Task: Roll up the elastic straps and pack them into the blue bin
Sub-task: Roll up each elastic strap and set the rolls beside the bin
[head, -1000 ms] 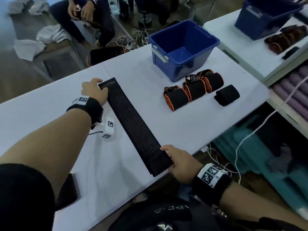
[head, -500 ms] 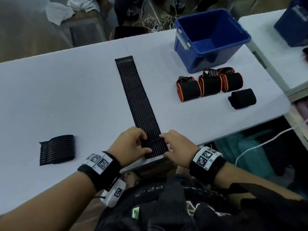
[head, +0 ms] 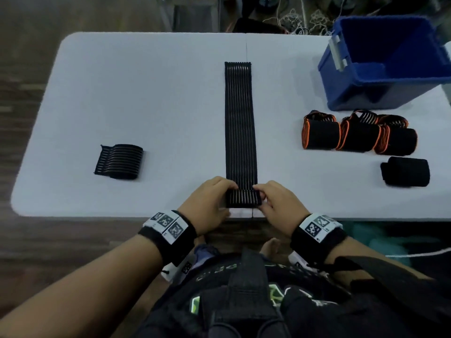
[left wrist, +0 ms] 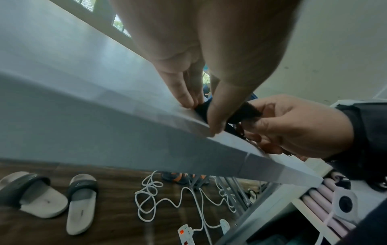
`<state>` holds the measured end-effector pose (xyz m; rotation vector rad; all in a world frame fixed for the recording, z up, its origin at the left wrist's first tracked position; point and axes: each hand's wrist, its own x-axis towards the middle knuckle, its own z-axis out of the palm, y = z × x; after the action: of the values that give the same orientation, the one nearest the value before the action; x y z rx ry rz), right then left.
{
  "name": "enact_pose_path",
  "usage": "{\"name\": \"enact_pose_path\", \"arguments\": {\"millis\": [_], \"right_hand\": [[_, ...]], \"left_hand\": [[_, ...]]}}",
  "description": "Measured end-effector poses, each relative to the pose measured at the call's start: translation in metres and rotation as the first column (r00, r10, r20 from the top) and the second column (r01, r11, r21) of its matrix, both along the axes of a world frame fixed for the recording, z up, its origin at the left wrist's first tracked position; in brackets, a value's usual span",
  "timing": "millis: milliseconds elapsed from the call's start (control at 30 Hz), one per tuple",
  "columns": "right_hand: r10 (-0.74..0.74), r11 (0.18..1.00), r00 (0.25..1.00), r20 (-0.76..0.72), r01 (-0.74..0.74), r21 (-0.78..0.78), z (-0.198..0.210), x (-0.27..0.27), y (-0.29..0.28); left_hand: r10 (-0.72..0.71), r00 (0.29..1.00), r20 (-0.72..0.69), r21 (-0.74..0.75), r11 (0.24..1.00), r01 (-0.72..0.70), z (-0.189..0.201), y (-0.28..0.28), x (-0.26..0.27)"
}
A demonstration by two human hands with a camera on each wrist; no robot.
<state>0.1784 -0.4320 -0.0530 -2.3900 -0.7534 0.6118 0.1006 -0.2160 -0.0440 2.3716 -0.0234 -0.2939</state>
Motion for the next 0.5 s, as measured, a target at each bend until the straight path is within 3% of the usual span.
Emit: {"name": "enact_pose_path", "arguments": {"millis": [133,233,367,500], "right_hand": [[-0.062,0.998,0.998,-0.028,0.062,-0.014,0.007,0.013,0.003],[-0.155,0.987,0.976,-0.155,0.147,-0.06,0.012,0.022,0.006],[-0.343,0.932,0.84,-0.42,0.36,-0.04,0.018,0.025,0.016],[-0.422,0.888,0.774,-0.471,0.457,-0.044,0.023,0.026,0.023]], "left_hand": [[0.264,0.964,-0.007,-0.073,0.962,-0.264,0.002,-0.009,-0.002],[0.435,0.899,-0.051,-0.082,0.895,-0.438,0.003,-0.013,0.004],[0.472,0.879,-0.067,-0.103,0.873,-0.476,0.01,-0.013,0.012],[0.39,0.92,-0.038,-0.018,0.92,-0.391,0.013,-0.012,0.02]]}}
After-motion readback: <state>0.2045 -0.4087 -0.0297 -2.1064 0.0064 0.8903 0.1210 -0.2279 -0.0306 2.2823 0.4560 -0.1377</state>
